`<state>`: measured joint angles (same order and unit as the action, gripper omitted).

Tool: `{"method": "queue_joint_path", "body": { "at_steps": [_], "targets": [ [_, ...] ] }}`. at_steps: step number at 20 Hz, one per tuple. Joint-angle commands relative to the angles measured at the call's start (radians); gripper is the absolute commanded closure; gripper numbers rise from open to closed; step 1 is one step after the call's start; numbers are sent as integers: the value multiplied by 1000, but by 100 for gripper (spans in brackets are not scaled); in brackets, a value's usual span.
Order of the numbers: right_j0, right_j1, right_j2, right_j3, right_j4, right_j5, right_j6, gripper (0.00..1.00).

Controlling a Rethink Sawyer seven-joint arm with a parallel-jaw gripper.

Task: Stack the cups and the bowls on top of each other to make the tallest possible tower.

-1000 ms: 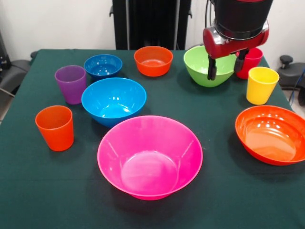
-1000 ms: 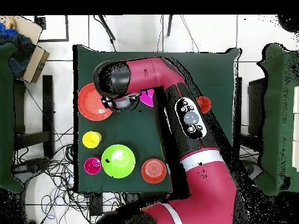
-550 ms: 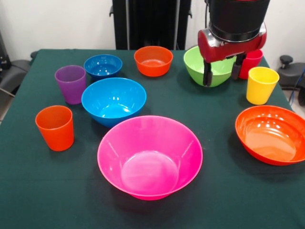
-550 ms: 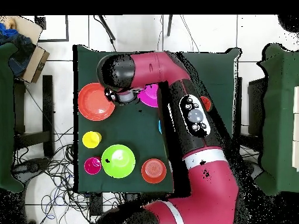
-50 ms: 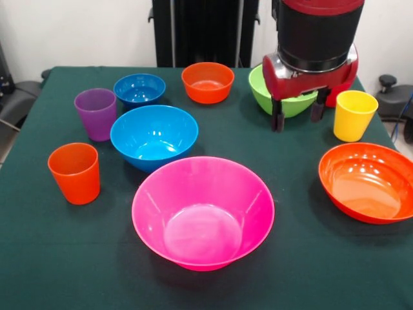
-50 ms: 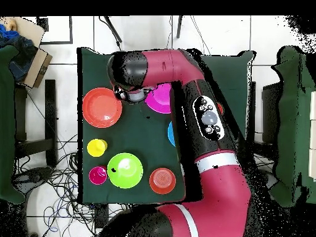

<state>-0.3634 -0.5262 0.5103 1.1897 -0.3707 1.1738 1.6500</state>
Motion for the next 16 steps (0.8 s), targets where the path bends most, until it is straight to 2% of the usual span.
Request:
{"method": "queue_joint_path", "body": {
  "at_steps": [1,16],
  "targets": [
    [-6,100,-26,-61,-58,65,-104,0],
    [-24,104,-27,-3,-55,-12,-90,0]
  ]
}}
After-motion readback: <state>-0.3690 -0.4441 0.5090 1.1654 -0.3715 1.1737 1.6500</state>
